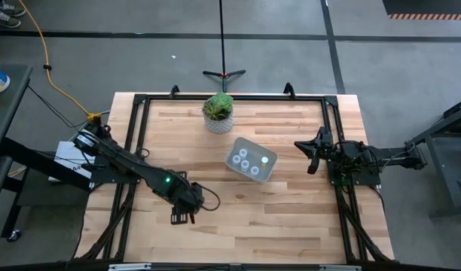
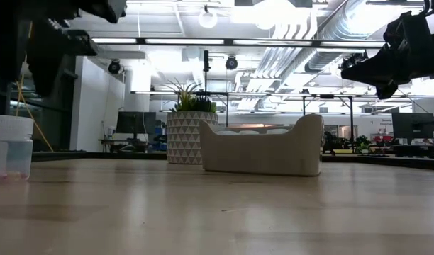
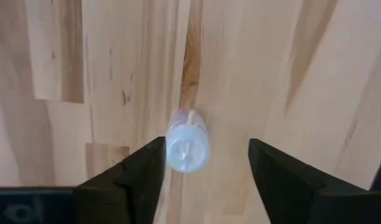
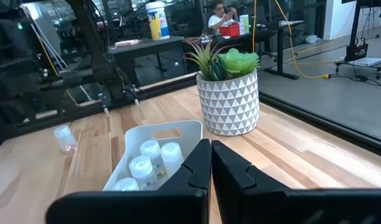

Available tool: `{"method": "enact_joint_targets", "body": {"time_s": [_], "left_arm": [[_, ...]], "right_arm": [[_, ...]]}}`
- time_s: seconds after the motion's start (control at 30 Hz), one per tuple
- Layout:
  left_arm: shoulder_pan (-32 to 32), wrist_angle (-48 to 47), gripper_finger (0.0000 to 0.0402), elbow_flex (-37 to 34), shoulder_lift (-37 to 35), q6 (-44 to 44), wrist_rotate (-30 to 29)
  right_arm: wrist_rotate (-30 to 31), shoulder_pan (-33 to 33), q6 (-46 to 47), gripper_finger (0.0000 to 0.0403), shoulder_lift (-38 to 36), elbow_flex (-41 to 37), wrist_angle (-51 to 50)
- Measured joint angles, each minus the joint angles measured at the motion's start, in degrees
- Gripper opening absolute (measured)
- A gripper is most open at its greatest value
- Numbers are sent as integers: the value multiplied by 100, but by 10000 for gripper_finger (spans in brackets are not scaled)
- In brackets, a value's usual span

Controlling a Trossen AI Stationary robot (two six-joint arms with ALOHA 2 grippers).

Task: Pick and place pill bottles into a basket
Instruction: Put the transparent pill bottle into the white bin

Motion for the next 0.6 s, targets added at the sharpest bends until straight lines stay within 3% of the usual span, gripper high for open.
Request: {"method": "enact_joint_targets", "body": {"time_s": [0.33, 0.6], "left_arm": [[-5, 619, 354, -720, 7, -328, 49], [-4, 965, 342, -1204, 11, -433, 129]], "right_arm": [[-4, 1, 2, 2, -2, 0, -2], [-6, 1, 2, 2, -2, 0, 0]]}}
